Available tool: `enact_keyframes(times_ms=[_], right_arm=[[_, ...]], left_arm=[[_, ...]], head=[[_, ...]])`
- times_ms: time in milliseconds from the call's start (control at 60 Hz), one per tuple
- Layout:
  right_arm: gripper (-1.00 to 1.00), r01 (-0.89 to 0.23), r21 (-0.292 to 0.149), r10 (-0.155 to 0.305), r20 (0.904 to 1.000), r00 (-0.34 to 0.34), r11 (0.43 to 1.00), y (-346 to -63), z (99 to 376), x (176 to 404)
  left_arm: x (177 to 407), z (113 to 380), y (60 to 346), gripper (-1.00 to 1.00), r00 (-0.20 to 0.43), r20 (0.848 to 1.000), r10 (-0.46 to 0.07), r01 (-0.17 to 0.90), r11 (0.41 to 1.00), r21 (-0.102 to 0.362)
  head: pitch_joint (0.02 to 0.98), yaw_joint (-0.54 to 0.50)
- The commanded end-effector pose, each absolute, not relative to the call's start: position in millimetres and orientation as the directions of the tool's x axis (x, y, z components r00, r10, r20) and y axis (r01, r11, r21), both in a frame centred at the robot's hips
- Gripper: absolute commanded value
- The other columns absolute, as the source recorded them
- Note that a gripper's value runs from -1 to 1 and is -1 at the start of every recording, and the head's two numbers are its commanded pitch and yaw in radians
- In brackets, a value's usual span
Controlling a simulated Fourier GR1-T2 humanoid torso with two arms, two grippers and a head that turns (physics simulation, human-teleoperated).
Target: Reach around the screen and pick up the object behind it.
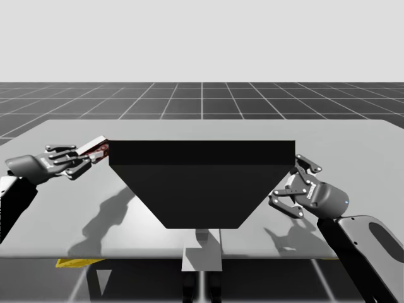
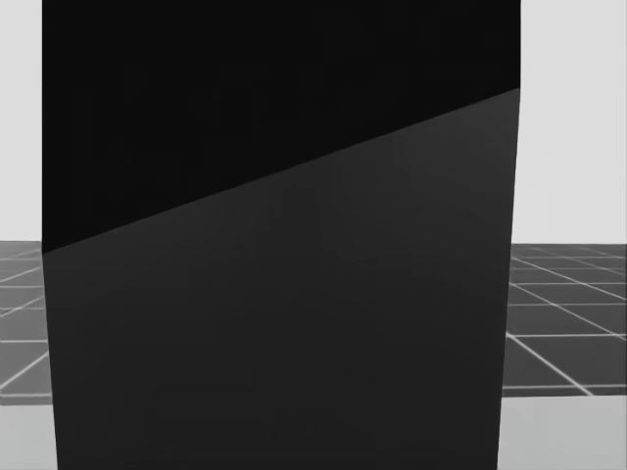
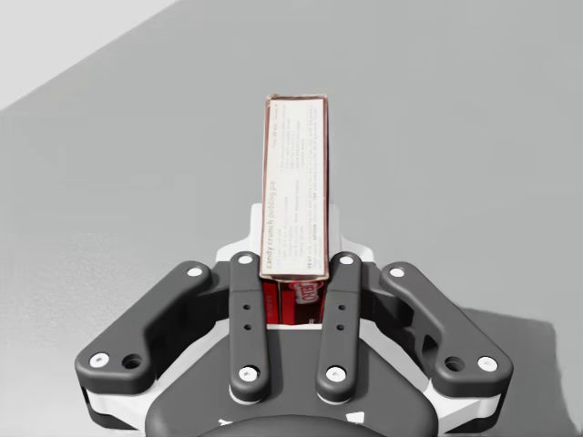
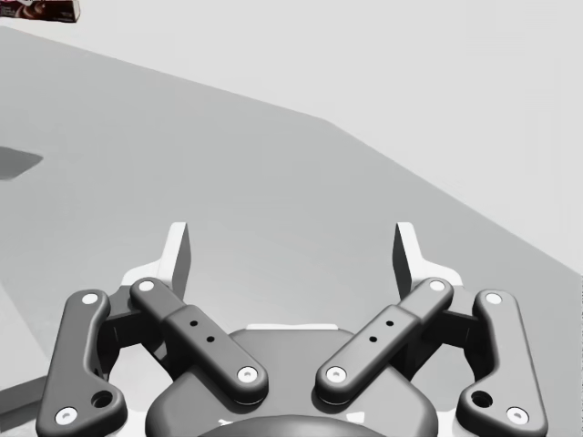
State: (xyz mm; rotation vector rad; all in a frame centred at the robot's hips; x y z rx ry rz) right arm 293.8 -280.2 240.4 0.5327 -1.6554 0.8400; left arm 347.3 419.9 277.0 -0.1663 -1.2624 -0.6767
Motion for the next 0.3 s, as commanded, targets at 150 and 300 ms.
enact_keyframes(times_ms=[150, 300], right_arm=[[-1.00, -0.720, -0.260, 0.094, 0.9603, -0.263, 0.643, -281.4, 239.5, 294.7], [-1.00, -0.717, -0.265, 0.096, 0.9587, -0.268, 0.645, -282.2, 239.0, 294.6]], left_arm=[[351.0, 359.7, 394.5, 1.00, -0.043, 0.912, -0.408, 0.569, 0.740, 0.358], [344.9, 389.4, 379.0, 1.00, -0.113, 0.902, -0.418, 0.559, 0.723, 0.405]], head=[[0.129, -0.04], [0.129, -0.05]])
